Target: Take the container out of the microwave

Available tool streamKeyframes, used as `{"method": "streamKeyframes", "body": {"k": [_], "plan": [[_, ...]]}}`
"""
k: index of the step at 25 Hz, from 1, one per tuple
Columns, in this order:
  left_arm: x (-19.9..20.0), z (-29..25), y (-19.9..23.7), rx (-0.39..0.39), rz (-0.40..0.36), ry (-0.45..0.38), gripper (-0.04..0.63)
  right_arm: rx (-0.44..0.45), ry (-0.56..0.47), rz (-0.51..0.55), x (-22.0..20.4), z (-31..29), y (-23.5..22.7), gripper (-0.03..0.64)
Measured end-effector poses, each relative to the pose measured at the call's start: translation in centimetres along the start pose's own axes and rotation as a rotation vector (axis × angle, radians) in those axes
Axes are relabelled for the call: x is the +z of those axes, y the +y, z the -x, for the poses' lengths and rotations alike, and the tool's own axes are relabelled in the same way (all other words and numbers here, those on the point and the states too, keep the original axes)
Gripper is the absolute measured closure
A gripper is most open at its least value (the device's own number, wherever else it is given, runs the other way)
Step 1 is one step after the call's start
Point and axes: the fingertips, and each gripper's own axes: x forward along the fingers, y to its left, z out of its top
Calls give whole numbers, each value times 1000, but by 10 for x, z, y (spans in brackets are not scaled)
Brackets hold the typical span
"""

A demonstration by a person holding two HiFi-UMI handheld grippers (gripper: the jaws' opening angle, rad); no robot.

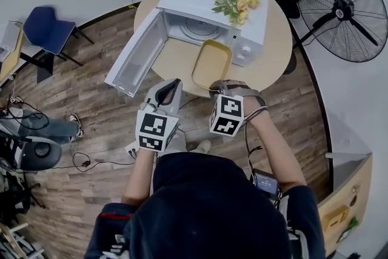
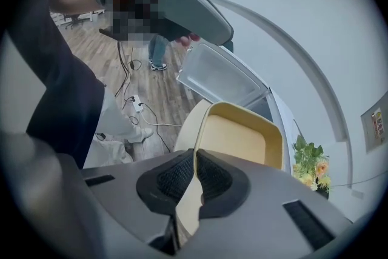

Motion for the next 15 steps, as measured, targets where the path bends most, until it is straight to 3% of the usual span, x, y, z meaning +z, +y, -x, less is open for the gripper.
{"method": "streamKeyframes", "body": {"k": [15], "plan": [[-6,8,-8,2,28,-7,581,6,-2,31,3,2,12,595]]}}
